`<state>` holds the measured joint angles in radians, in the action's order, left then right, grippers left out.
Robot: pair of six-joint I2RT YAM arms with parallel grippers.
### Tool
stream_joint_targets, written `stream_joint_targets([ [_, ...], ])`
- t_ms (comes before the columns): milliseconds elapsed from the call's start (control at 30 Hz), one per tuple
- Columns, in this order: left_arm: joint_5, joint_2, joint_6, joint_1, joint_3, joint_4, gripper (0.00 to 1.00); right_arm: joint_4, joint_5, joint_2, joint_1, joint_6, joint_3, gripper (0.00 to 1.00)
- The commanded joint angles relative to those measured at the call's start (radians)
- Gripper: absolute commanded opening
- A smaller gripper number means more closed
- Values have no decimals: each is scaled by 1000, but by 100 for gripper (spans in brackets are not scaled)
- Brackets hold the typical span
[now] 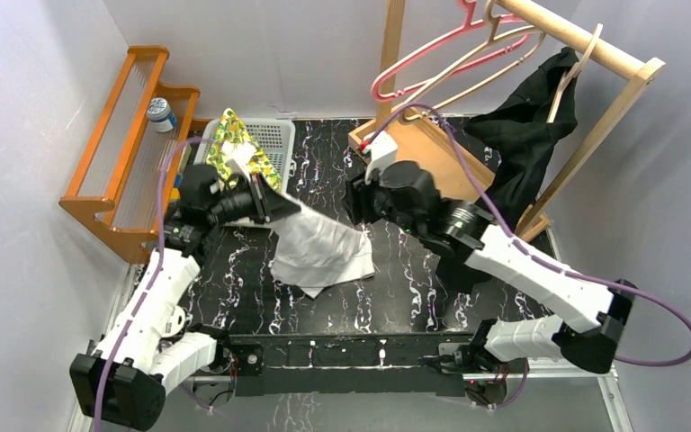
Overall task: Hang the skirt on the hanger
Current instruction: Place the skirt at the center of the board, then flatten out the skirt at the center of the board.
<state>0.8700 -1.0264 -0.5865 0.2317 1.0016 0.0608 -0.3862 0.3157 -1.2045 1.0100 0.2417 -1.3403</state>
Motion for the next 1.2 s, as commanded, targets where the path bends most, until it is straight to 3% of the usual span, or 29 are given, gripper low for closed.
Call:
stream_joint_targets([
  [0, -552, 109, -36, -2, -196, 330, 0, -69, -15, -73, 6, 56, 92, 56],
  [100, -713, 139, -50, -2, -265, 432, 0, -46, -10, -94, 19, 103, 186, 56],
  [200, -774, 121, -61, -2, -278, 491, 17, -59, 30, -138, 39, 180, 253, 60],
  [267, -766, 101, -53, -2, -277, 493, 34, -101, 59, -186, 42, 248, 271, 62],
  [367, -789, 77, -40, -3, -246, 527, 48, -209, 98, -267, 42, 346, 252, 64],
  [467, -784, 70, -8, -2, -199, 579, 71, -244, 119, -326, 39, 396, 248, 69],
  [667, -756, 95, 65, -2, -95, 757, 85, -278, 106, -383, 1, 456, 253, 68],
  [933, -679, 207, -41, -2, -190, 784, 86, -69, -54, -393, -105, 297, 355, 60],
  [1067, -647, 253, -81, -3, -261, 740, 66, -47, -89, -421, -128, 282, 352, 54],
  [1167, -637, 264, -73, -3, -292, 733, 48, -39, -96, -451, -130, 292, 359, 42],
])
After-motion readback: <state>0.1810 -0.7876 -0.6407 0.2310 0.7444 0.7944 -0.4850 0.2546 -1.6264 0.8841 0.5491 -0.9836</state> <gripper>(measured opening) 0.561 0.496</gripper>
